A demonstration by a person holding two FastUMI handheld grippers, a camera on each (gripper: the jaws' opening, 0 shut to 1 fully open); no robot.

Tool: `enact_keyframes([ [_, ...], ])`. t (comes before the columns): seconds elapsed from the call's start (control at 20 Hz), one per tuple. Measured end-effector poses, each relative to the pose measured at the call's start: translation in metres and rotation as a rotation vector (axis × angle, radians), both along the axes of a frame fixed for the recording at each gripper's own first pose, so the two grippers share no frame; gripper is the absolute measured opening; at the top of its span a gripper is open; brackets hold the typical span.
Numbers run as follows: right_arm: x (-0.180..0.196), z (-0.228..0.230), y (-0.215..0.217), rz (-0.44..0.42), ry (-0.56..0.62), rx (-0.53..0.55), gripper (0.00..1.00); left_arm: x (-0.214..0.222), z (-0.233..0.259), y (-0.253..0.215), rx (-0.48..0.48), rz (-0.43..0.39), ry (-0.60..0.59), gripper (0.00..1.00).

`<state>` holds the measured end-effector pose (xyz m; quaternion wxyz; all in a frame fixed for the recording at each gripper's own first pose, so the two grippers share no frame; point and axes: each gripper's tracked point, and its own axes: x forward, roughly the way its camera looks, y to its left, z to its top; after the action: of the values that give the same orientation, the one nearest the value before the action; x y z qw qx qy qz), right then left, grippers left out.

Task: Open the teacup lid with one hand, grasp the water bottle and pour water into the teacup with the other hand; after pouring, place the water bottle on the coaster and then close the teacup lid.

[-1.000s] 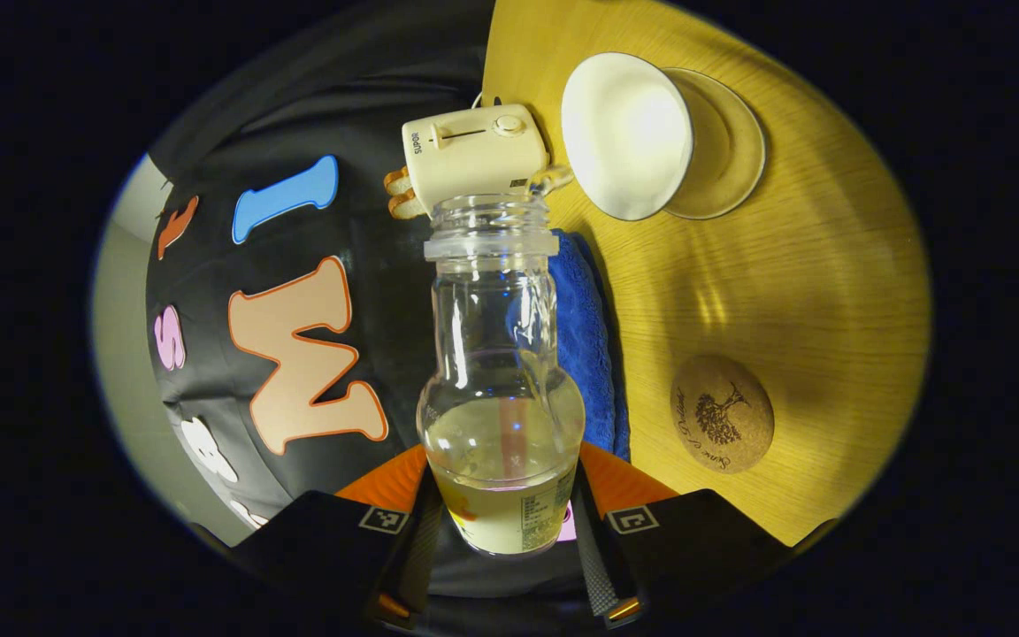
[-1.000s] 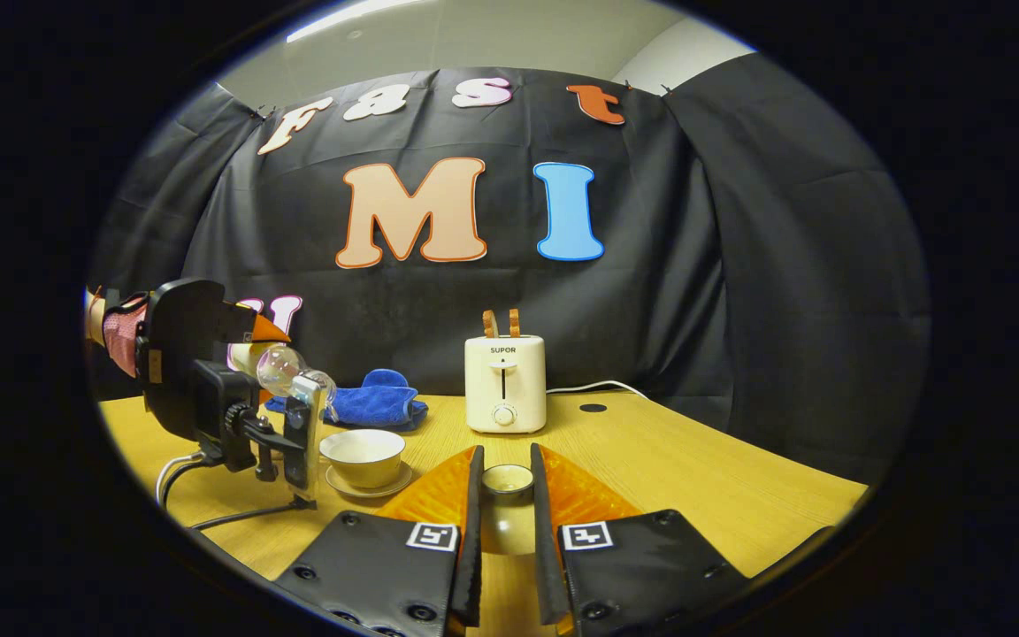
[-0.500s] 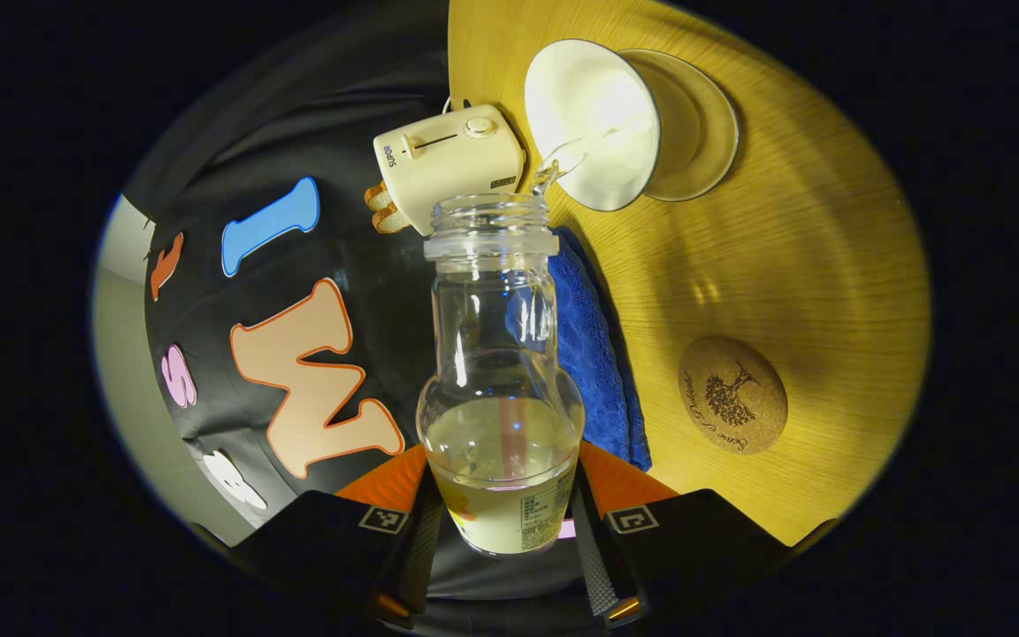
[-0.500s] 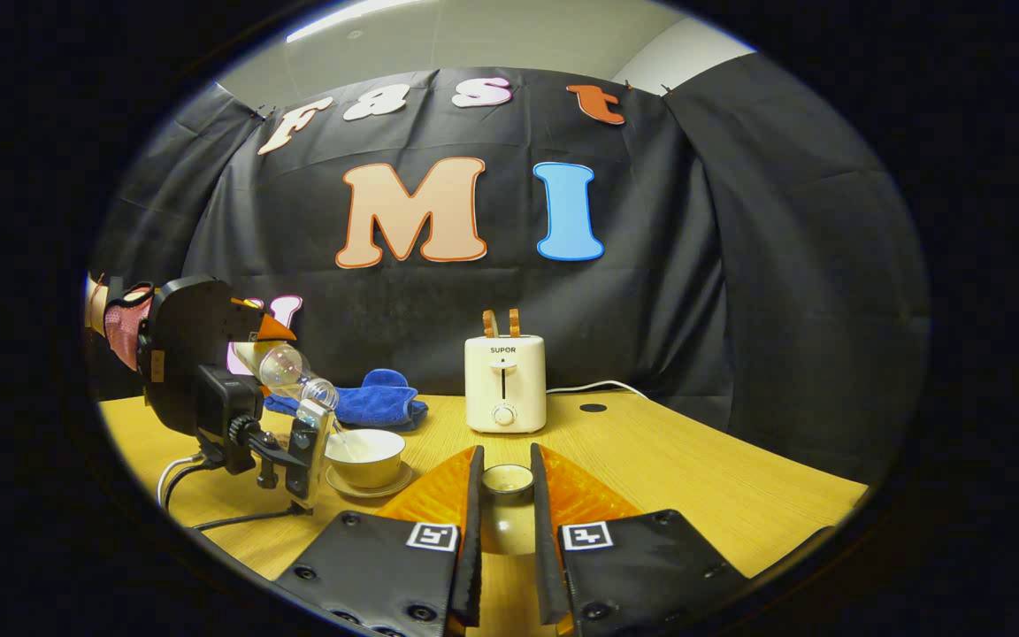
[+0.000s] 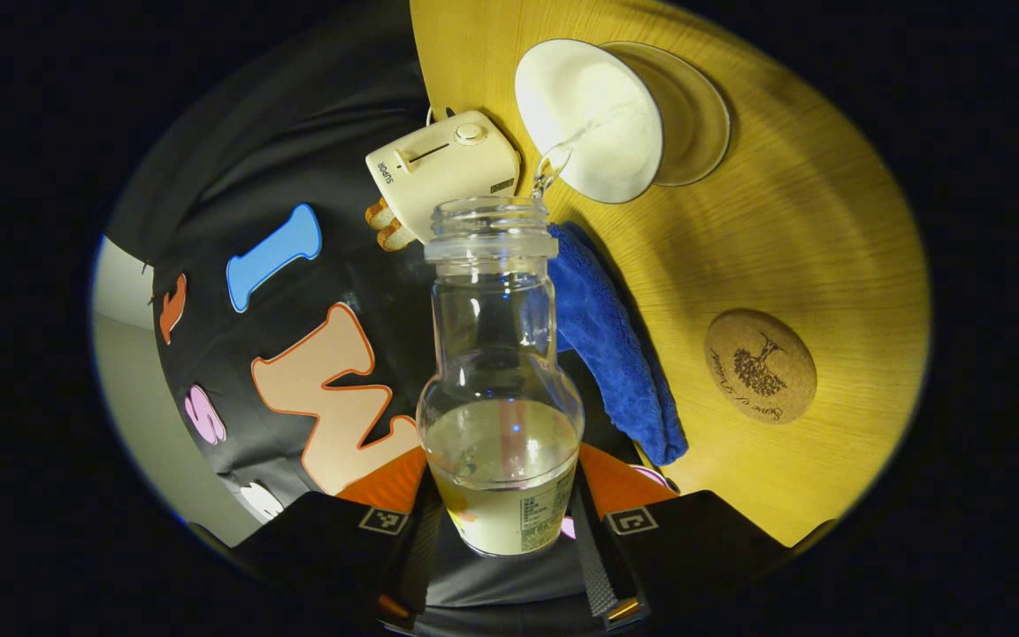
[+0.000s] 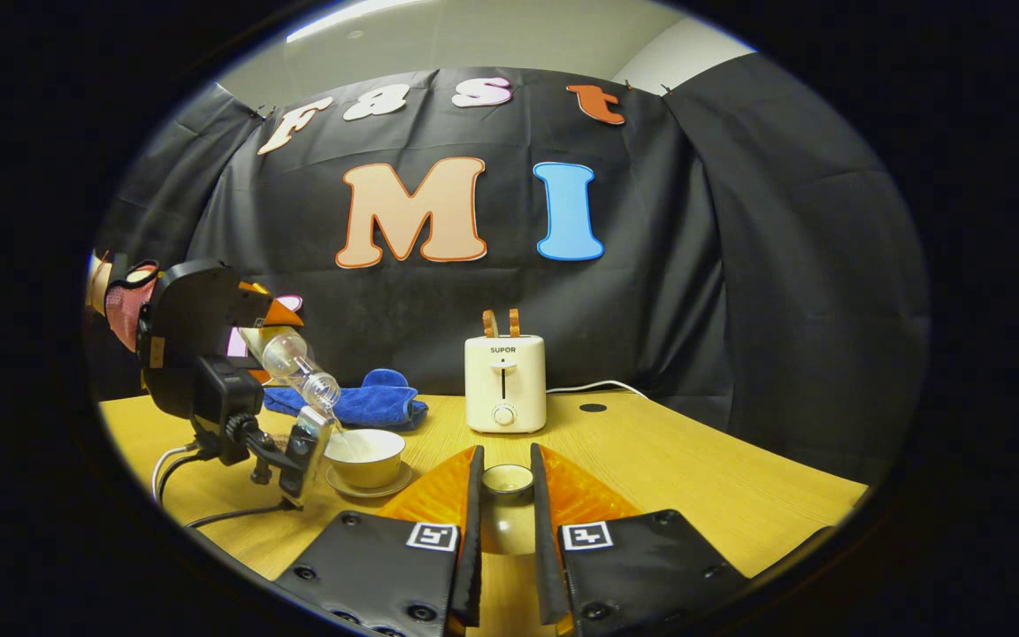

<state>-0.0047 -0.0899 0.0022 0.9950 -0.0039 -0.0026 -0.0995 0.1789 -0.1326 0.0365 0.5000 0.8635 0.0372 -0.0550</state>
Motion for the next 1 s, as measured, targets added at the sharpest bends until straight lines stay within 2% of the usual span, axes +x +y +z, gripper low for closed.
enact_keyframes([
  [0.4, 0.001, 0.0, -0.002, -0.004, 0.0, 0.0, 0.28, -0.001, 0.006, -0.011, 0.058, -0.031, -0.036, 0.65],
  [0.65, 0.001, 0.0, -0.002, -0.004, -0.001, 0.0, 0.29, -0.001, 0.003, -0.011, -0.008, -0.033, -0.032, 0.66],
  [0.8, 0.001, 0.0, -0.002, -0.003, -0.001, 0.0, 0.28, 0.002, -0.006, -0.008, -0.137, -0.027, -0.017, 0.65],
  [1.0, 0.001, 0.0, -0.002, -0.003, -0.001, 0.0, 0.29, 0.006, -0.033, 0.001, -0.53, 0.037, 0.058, 0.65],
])
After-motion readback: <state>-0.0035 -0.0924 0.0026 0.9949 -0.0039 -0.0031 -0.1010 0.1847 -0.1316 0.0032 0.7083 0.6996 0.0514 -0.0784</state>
